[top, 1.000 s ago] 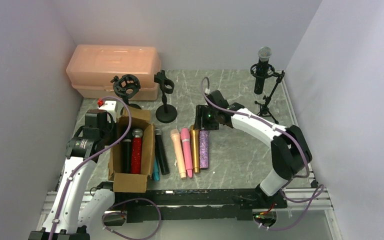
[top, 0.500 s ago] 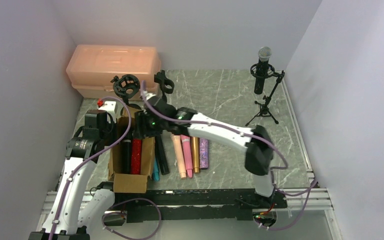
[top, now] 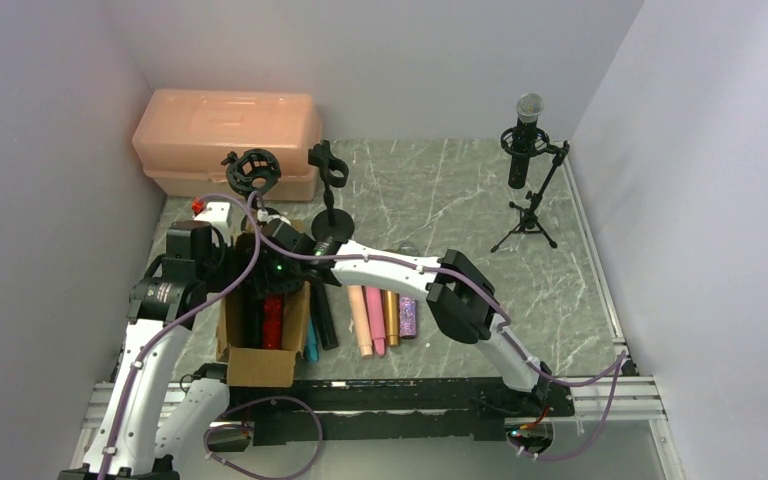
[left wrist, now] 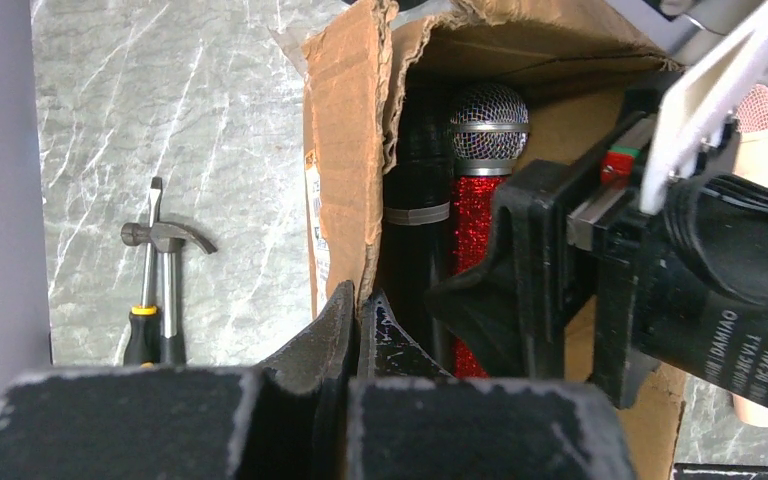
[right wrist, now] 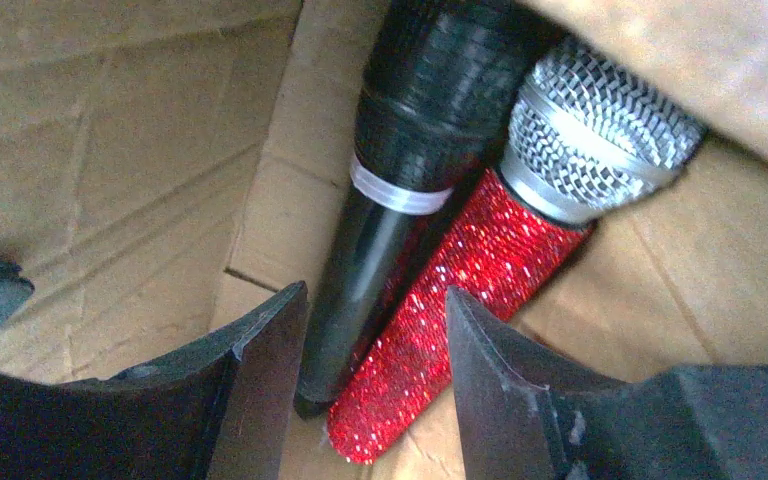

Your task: Attach the microphones to the stand

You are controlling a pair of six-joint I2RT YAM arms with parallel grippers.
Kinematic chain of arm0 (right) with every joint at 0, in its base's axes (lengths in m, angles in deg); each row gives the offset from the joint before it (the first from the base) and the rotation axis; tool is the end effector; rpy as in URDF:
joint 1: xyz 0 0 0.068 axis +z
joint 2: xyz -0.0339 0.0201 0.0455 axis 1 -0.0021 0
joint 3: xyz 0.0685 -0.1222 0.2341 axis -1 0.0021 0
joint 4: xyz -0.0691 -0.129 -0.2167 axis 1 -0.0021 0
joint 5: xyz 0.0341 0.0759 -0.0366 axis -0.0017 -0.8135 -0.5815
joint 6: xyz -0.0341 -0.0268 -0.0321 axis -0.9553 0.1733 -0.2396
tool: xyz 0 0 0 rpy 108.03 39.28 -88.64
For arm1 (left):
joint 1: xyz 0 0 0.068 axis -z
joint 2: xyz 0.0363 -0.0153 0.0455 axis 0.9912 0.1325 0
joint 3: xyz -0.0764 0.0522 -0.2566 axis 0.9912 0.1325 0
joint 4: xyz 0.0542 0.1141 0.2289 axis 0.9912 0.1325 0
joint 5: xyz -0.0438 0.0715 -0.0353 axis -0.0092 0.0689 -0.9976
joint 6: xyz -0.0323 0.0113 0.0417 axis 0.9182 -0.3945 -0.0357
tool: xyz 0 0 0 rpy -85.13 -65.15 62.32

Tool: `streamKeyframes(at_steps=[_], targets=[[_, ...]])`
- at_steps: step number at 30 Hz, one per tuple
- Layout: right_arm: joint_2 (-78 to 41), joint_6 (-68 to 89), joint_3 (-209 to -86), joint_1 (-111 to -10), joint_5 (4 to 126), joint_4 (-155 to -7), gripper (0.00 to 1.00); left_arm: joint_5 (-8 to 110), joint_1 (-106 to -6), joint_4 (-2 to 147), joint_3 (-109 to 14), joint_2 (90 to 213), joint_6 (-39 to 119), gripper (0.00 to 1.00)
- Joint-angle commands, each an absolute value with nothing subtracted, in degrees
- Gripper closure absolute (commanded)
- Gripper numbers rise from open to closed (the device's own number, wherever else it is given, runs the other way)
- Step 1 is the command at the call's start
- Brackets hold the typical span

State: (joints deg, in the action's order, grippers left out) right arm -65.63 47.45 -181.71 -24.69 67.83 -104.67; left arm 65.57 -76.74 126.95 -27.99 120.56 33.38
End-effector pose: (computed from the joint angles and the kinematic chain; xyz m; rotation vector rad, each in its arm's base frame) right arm 0.2129 0.4682 0.2259 -0.5292 2.5077 0.9706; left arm 0.1430 -0.0100 0.3175 -0.0474 2.3239 0.0372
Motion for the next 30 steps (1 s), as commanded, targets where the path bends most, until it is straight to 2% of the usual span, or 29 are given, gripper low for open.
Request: streamKeyframes(at_steps=[1, 17, 20, 26, 30], targets=[[-67.5, 48.8, -185.3, -24.5, 67.7, -100.7, 0.44, 63.9, -76.7, 124.2, -31.3, 119.4, 34.5, 1.0], [-78.8, 50.7, -198.7, -22.5, 68.9, -106.5, 0.46, 59.6, -76.7, 123.1, -30.7, 118.6, 35.7, 1.0], [-78.9, 50.5, -199.4, -22.3, 68.7, -106.8, 0.55, 60.4, -76.7, 122.9, -30.6, 118.2, 35.3, 1.0], [-68.2, 48.9, -189.5, -24.0, 67.7, -100.1, 0.86, 67.0, -76.7, 122.9, -29.1, 118.8, 34.5, 1.0], [-60.7, 47.4, -185.1, -26.0, 63.9, -97.8, 0.94, 71.8, -76.7, 121.6, -27.3, 118.4, 33.9, 1.0]])
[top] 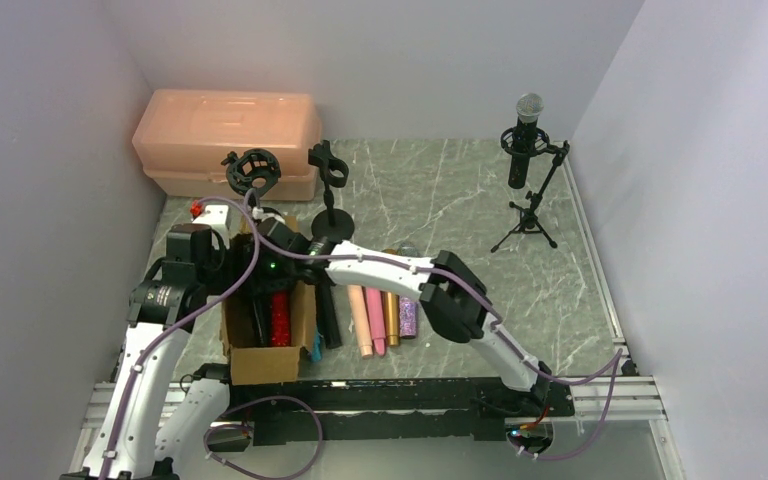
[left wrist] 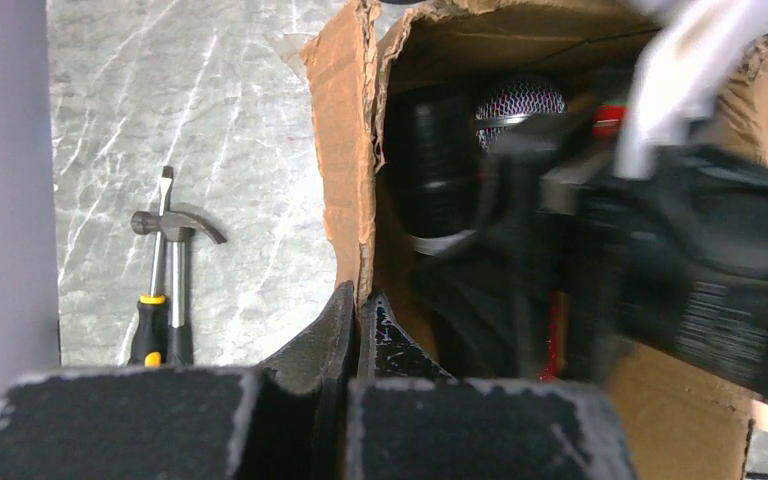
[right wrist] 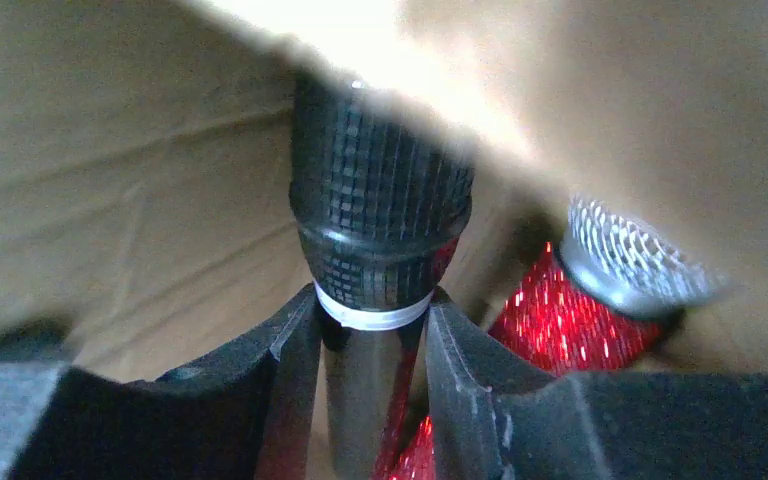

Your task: Attach the microphones to the stand

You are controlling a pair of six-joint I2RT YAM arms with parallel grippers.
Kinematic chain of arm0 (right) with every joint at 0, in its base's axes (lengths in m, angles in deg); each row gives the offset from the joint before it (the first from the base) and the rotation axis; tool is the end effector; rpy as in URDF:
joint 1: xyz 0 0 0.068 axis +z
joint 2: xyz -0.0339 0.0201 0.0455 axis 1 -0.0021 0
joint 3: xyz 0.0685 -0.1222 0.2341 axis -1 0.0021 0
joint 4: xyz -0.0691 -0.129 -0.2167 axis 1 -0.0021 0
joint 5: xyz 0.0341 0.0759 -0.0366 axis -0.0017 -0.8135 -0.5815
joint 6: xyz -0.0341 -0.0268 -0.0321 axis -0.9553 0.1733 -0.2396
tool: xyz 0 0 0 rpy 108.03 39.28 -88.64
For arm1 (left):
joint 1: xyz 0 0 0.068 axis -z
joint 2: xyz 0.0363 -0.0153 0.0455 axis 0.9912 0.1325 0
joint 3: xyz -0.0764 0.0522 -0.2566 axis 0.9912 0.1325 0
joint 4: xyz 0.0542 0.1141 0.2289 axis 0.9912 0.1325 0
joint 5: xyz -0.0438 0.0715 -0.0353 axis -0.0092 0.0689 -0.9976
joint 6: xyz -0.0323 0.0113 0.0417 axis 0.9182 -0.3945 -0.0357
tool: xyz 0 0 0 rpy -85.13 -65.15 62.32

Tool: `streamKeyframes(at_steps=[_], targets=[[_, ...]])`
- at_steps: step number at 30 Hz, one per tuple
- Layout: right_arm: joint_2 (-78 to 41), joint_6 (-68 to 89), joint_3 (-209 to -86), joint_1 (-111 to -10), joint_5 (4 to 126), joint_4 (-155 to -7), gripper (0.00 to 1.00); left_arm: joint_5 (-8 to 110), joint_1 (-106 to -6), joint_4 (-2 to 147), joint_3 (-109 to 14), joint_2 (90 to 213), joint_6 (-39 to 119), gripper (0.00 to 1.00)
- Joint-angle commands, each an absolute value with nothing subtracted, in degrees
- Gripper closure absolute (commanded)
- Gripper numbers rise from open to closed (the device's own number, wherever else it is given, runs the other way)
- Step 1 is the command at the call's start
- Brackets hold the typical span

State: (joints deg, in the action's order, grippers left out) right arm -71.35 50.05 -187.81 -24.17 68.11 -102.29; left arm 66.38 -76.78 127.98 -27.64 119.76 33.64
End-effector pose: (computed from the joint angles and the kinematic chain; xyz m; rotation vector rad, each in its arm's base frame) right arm 0.2185 0.4915 0.2142 -0.4775 2.4834 1.0295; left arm 0.1389 -0.0090 0.3159 -0.0599 2.3323 0.0532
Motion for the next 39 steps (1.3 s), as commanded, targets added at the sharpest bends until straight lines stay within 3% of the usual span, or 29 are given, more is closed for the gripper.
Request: streamKeyframes(at_steps=[1, 11, 22, 32, 39], targets=[[-59.3, 47.2, -184.3, -26.5, 62.3, -97.4, 0.94, 72.7, -76.7, 121.7, -27.4, 118.7, 33.7, 1.0], [-42.4, 43.0, -172.5, -32.6, 54.9, -100.3, 0.95, 74.4, -76.7, 122.8, -28.0, 120.6, 34.3, 1.0], [-17.2, 34.5, -139.6, -53.2, 67.5, -115.9, 0.94, 71.7, -76.7, 122.9, -28.3, 120.5, 33.1, 1.0], [-21.6, 34.1, -128.1, -58.2, 72.7, -112.9, 0.91, 68.6, -76.7, 121.7, -28.0, 119.1, 33.2, 1.0], [-29.3, 33.8, -130.1, -58.4, 72.2, -108.3, 0.7, 68.9, -76.7, 122.4, -28.5, 119.0, 33.0, 1.0]])
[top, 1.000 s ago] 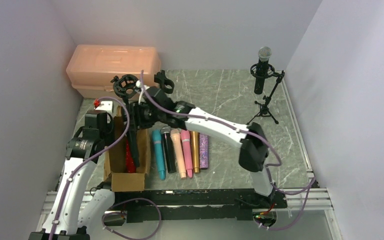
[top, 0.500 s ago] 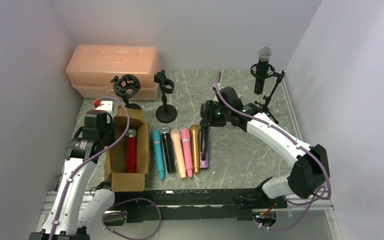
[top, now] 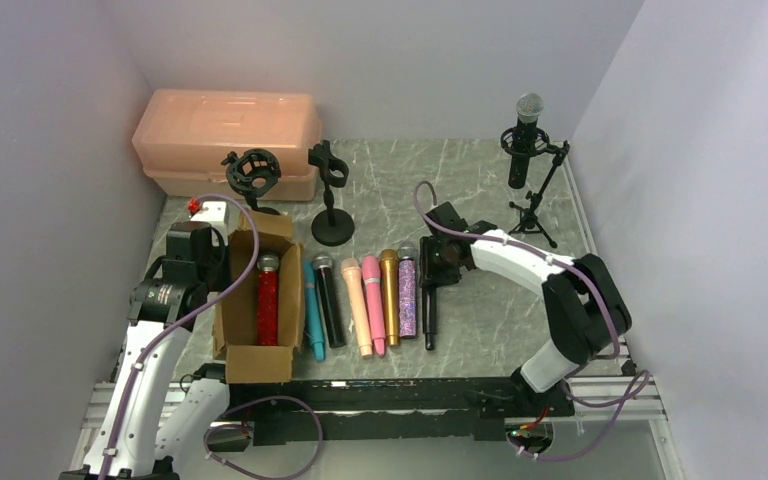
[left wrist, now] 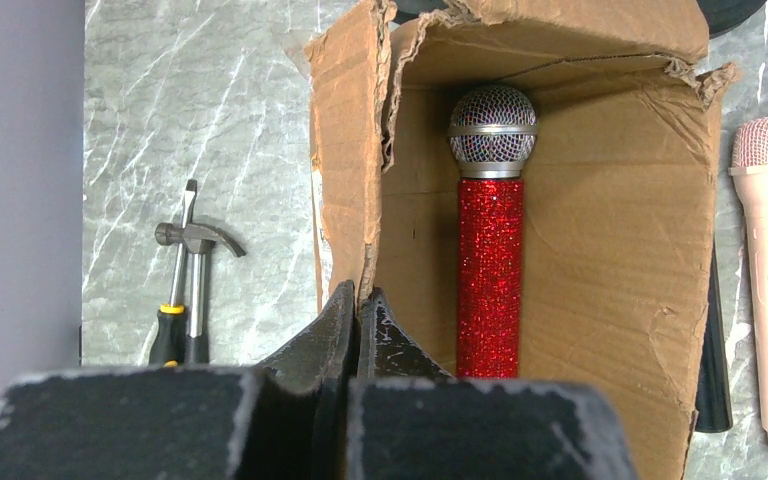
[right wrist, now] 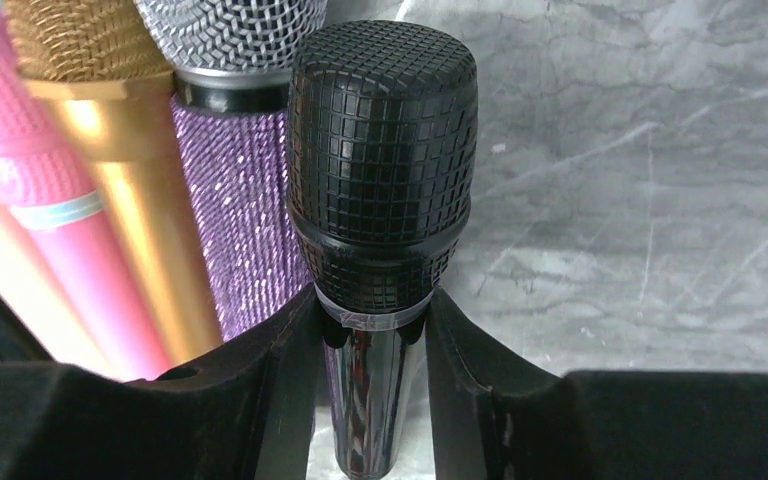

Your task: Attach the microphones to the stand

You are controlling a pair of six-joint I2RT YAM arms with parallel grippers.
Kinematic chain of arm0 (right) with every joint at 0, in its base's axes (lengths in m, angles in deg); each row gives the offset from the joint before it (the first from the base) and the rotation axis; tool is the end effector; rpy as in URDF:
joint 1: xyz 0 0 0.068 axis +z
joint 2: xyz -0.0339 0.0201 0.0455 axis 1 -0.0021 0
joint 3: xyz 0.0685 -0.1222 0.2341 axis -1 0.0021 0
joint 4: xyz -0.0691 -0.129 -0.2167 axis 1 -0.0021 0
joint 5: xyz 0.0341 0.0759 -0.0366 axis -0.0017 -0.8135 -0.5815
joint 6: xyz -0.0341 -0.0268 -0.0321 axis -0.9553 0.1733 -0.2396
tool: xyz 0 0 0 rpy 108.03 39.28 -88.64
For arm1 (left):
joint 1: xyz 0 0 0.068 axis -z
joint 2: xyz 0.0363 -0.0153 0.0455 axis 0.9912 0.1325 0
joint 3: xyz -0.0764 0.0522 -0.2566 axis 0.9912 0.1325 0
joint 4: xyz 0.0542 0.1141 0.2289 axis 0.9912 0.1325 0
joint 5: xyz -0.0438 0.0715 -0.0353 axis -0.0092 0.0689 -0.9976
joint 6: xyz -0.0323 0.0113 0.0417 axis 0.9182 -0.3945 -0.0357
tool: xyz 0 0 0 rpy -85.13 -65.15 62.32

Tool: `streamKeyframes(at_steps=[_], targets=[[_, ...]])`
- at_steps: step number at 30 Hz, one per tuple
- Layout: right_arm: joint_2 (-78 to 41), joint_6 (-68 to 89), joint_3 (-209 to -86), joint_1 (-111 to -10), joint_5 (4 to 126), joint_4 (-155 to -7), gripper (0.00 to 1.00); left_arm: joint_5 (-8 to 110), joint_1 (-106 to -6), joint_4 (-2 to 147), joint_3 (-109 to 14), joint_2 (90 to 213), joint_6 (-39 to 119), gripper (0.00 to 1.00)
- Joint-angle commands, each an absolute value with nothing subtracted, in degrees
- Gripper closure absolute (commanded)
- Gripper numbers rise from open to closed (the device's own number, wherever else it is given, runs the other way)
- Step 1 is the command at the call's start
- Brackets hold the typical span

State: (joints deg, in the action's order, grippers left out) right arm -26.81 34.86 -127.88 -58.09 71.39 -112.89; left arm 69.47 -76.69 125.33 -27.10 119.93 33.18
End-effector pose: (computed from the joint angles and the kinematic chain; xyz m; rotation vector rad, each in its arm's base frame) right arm 0.2530 0.1580 0.1921 -0.0278 2.7817 0.3351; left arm 0.1431 -0.0077 0.3165 -0.0785 2.2929 0.1131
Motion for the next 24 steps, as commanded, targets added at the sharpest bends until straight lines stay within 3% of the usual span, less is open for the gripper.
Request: streamKeyframes(at_steps=[1, 9, 17, 24], targets=[[-30.0, 33.6, -131.0, -58.4, 72.6, -108.2, 0.66, 68.8, -76.7, 122.4, -28.5, 119.0, 33.0, 1.0], [-30.5, 32.0, -134.5, -58.3, 72.6, -109.1, 0.41, 69.0, -76.7, 122.3, -28.1, 118.7, 32.8, 1.0], [-20.0, 38.4, -138.9, -53.7, 74.9, -110.5, 0.4, 68.6, -76.7, 122.3, -28.0, 118.6, 33.4, 1.0], [-27.2, 46.0, -151.6, -34.0, 77.1, -107.7, 0.41, 69.9, -76.7, 123.4, -28.6, 118.9, 33.9, 1.0]])
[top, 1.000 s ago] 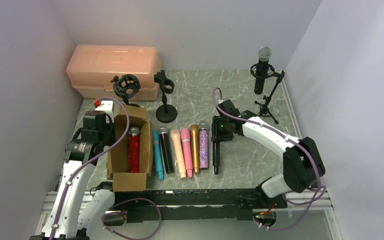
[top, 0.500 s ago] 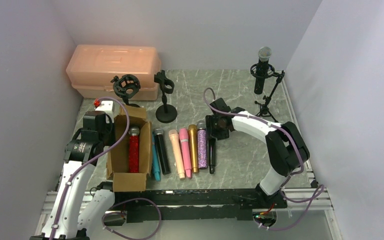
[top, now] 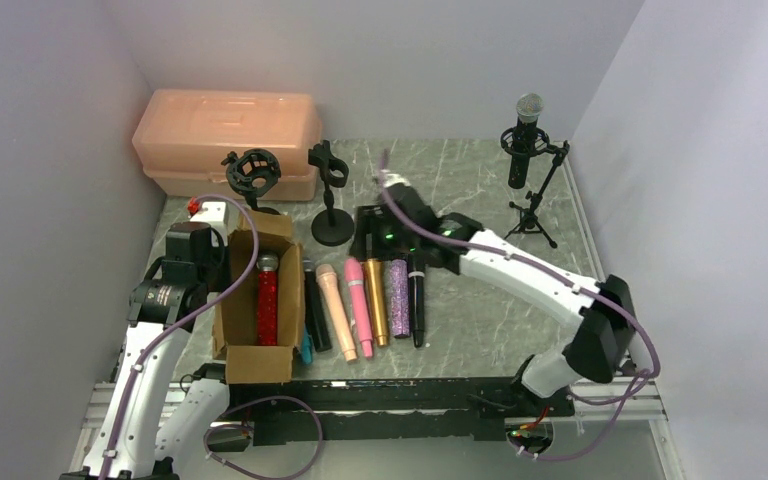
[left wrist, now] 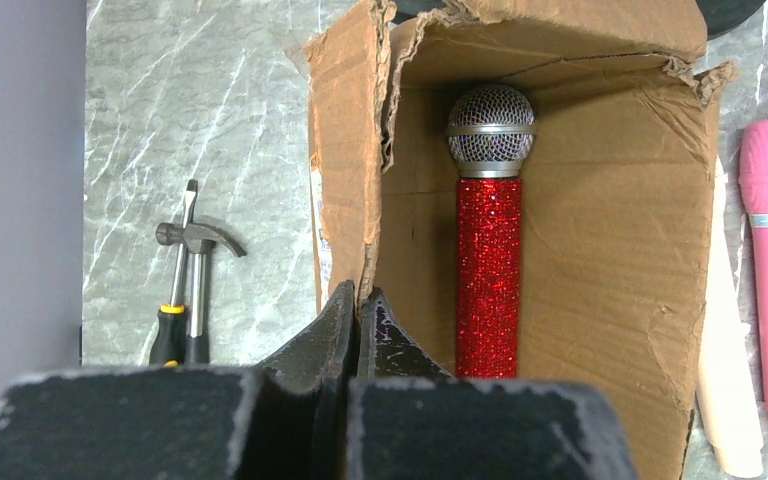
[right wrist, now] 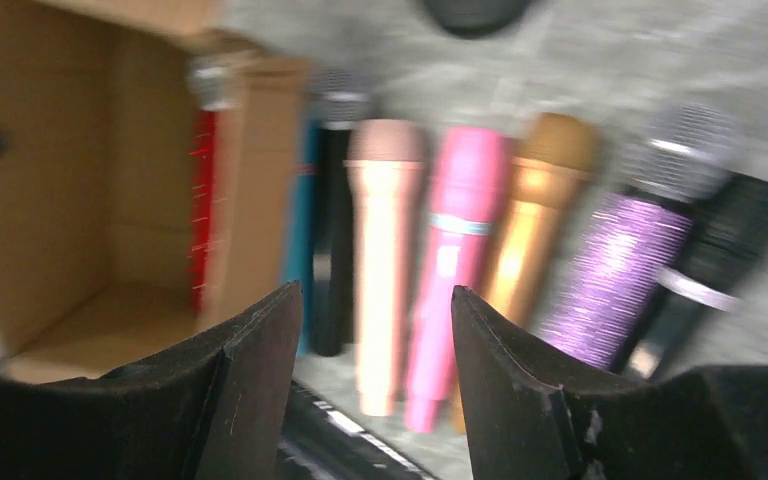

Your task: Attach the microphones to the stand

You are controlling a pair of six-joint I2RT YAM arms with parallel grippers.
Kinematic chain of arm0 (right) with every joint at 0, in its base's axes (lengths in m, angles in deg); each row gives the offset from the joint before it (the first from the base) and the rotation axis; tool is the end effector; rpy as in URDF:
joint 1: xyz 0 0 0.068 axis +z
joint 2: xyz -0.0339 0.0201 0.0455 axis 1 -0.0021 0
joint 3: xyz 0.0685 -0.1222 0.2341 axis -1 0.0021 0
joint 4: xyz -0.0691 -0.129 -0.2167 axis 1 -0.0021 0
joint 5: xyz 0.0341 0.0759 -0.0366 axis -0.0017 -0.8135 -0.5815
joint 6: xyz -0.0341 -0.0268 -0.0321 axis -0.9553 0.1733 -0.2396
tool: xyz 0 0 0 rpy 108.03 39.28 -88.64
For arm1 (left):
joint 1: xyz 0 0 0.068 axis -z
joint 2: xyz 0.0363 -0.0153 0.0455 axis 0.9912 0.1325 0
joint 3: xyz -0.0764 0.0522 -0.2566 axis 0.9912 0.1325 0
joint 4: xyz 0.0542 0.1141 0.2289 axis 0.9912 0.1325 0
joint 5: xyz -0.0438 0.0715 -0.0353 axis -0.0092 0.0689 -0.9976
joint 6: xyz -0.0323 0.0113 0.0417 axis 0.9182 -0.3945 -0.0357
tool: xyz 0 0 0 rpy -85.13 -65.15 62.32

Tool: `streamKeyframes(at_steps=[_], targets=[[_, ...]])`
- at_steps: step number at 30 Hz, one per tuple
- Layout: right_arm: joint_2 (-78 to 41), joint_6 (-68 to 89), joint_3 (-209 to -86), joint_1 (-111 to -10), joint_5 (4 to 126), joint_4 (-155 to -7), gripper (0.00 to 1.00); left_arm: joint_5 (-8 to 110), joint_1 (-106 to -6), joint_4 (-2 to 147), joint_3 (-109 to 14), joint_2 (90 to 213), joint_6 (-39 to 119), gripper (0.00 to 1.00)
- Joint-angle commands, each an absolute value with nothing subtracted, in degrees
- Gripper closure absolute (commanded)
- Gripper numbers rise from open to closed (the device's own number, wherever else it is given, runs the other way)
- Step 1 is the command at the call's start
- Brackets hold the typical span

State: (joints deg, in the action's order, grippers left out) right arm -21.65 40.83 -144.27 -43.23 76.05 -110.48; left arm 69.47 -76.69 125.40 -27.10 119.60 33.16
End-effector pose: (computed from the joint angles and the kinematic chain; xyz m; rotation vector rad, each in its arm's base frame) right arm 0.2252 0.2358 0.3104 -0.1744 2.3988 0.6587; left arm 0.1419 -0.0076 0.3171 -0.0785 2.2884 0.1125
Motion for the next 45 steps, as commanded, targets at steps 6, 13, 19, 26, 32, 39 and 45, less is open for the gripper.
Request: streamKeyframes(at_steps=[6, 13, 19, 26, 32, 39, 45], targets=[[-43.2, 45.0, -170.4, -25.0, 76.7, -109.8, 0.42, 69.2, -76.7, 123.6, -28.7, 118.3, 35.1, 1.0], [-58.5, 43.7, -184.2, -22.6, 76.7, -113.3, 0.42, 69.8, -76.7, 123.7, -29.3, 118.1, 35.7, 1.0], [-67.6, 44.2, -189.2, -22.5, 78.8, -114.1, 0.41, 68.7, -76.7, 123.8, -29.7, 117.5, 36.3, 1.0], [-77.6, 44.0, -197.7, -22.3, 83.1, -117.3, 0.4, 66.3, -76.7, 123.8, -30.2, 116.7, 36.7, 1.0], [-79.9, 45.2, -195.9, -21.7, 80.9, -111.7, 0.4, 65.1, -76.7, 123.4, -29.3, 117.0, 36.6, 1.0], [-71.7, 44.7, -184.9, -22.2, 74.8, -96.5, 0.58, 66.3, -76.7, 123.4, -28.9, 117.1, 34.6, 1.0], [-60.8, 47.4, -176.0, -26.0, 66.2, -84.4, 0.79, 70.9, -76.7, 122.5, -27.3, 117.4, 32.6, 1.0]])
